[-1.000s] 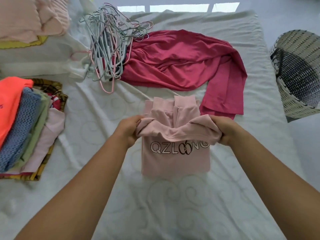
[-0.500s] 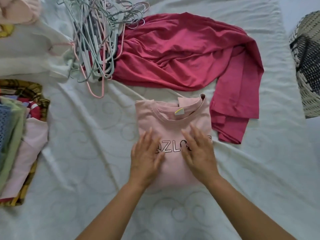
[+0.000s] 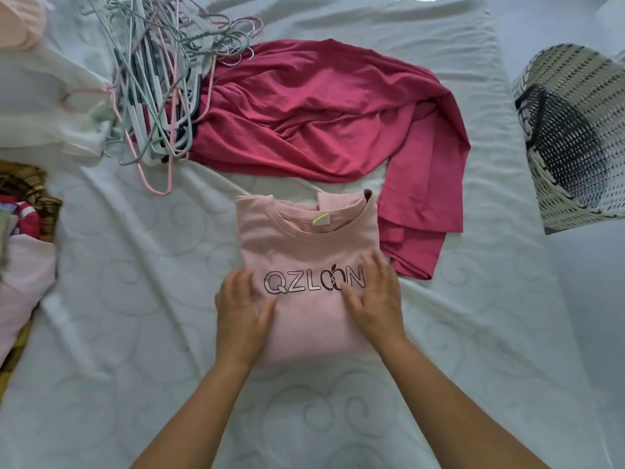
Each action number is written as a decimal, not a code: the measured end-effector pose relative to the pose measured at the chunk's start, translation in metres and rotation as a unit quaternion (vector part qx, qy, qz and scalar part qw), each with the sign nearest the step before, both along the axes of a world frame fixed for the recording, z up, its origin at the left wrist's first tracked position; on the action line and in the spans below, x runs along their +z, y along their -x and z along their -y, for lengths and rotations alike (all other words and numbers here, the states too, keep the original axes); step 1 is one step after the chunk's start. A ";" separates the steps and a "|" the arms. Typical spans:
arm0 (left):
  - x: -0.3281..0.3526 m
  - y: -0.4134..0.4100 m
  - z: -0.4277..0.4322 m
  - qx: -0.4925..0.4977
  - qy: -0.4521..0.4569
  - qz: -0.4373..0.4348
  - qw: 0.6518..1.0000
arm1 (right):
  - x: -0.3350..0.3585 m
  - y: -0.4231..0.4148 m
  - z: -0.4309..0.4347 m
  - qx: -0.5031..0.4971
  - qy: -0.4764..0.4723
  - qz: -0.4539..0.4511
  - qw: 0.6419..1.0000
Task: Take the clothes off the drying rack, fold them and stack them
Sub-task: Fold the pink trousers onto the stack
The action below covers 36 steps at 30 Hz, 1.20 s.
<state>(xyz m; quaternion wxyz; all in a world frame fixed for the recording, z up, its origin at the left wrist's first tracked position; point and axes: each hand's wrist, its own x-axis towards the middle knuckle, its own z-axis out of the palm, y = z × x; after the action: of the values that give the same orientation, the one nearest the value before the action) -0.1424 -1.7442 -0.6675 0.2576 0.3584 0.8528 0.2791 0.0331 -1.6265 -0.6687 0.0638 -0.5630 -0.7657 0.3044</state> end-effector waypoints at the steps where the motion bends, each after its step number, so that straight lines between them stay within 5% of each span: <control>1: 0.004 -0.005 0.010 0.077 0.007 0.085 0.993 | 0.004 -0.007 0.005 -0.056 0.027 -0.018 0.998; 4: 0.008 -0.024 0.029 0.214 0.068 0.243 0.944 | 0.011 -0.019 0.023 -0.163 0.128 -0.051 0.977; 10: 0.013 -0.041 0.029 0.258 0.060 0.311 0.913 | 0.015 -0.024 0.019 -0.252 0.282 -0.100 0.921; 17: 0.041 -0.049 0.045 0.288 0.037 0.418 0.861 | 0.035 -0.050 0.018 -0.241 0.474 -0.205 0.822; 36: 0.079 -0.064 0.080 0.290 0.029 0.481 0.827 | 0.069 -0.090 0.071 -0.279 0.549 -0.285 0.734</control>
<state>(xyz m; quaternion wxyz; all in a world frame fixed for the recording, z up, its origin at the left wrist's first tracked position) -0.0781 -1.8244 -0.5882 0.5530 -0.0927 0.6931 0.4530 0.1236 -1.6977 -0.5998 0.0405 -0.5757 -0.2197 0.7865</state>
